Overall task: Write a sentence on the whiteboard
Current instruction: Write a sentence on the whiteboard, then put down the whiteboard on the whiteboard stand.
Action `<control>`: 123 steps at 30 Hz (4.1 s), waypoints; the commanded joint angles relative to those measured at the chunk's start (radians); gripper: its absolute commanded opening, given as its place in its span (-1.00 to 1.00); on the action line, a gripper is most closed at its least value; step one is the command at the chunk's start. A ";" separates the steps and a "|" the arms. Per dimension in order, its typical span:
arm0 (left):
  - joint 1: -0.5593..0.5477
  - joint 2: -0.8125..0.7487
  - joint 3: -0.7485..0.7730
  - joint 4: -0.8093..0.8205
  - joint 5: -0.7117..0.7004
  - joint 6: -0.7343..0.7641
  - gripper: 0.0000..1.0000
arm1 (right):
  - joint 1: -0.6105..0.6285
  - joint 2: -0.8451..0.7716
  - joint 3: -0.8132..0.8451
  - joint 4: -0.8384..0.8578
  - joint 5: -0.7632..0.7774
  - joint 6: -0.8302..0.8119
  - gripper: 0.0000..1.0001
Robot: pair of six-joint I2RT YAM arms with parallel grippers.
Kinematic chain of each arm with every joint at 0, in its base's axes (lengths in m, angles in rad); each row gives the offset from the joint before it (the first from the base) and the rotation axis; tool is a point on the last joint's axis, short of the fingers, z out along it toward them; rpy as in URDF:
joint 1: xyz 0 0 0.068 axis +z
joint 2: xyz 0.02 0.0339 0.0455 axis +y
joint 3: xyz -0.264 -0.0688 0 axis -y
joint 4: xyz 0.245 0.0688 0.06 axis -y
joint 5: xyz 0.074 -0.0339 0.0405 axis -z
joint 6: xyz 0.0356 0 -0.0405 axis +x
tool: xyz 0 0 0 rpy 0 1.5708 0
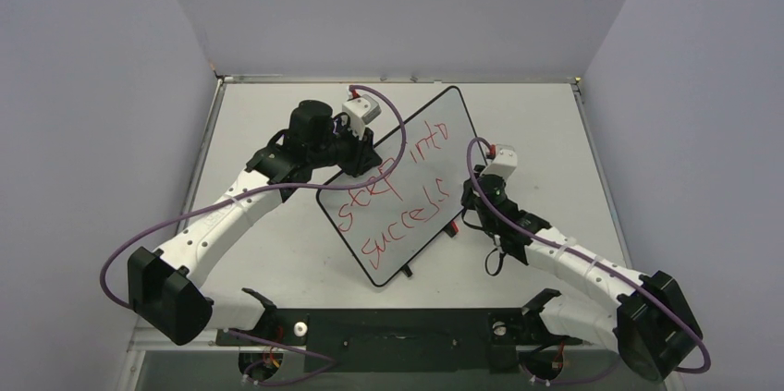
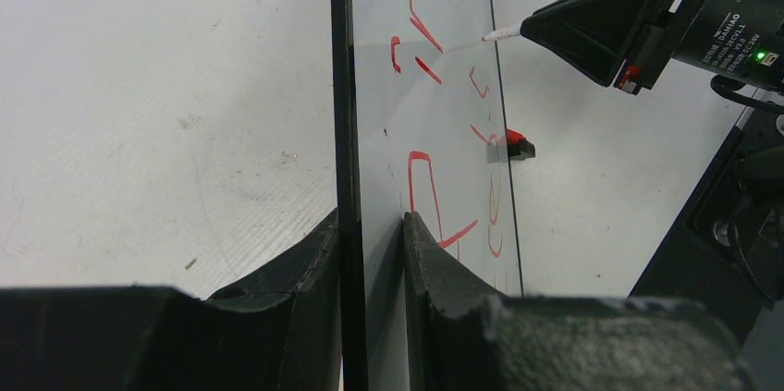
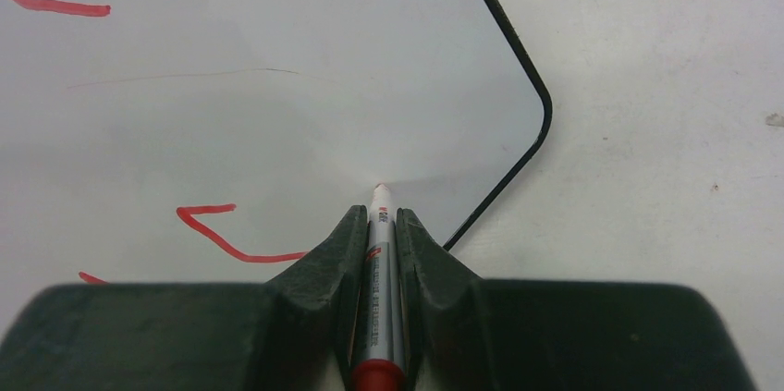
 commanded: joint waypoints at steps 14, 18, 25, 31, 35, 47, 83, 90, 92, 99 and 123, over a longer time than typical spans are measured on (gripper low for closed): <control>-0.008 -0.033 0.002 0.092 -0.029 0.078 -1.00 | -0.029 -0.191 -0.024 -0.071 0.012 0.024 -1.00; -0.008 -0.030 0.003 0.090 -0.029 0.078 -1.00 | -0.038 -0.217 0.026 -0.191 0.122 0.041 -1.00; -0.008 -0.039 -0.002 0.095 -0.029 0.073 -1.00 | -0.204 -0.230 -0.016 -0.247 0.159 0.227 -1.00; -0.011 -0.043 -0.003 0.099 -0.025 0.070 -1.00 | -0.471 -0.310 -0.125 -0.248 -0.061 0.334 -1.00; -0.011 -0.039 -0.001 0.098 -0.025 0.066 -1.00 | -0.642 -0.320 -0.190 -0.243 -0.195 0.358 -1.00; -0.011 -0.020 -0.004 0.104 -0.077 0.065 -1.00 | -0.810 -0.352 -0.248 -0.137 -0.500 0.302 -1.00; -0.011 0.094 0.030 -0.061 -0.149 0.185 -0.60 | -0.714 -0.440 -0.200 -0.205 -0.463 0.251 -1.00; -0.010 0.108 0.021 -0.089 -0.168 0.170 -0.34 | -0.695 -0.455 -0.203 -0.207 -0.454 0.254 -1.00; -0.009 0.107 0.017 -0.097 -0.179 0.169 -0.27 | -0.691 -0.459 -0.203 -0.209 -0.451 0.255 -1.00; -0.009 0.077 -0.021 -0.093 -0.215 0.158 -0.19 | -0.677 -0.470 -0.209 -0.211 -0.442 0.254 -1.00; -0.011 0.026 -0.002 -0.074 -0.307 0.171 0.05 | -0.672 -0.477 -0.208 -0.224 -0.421 0.232 -1.00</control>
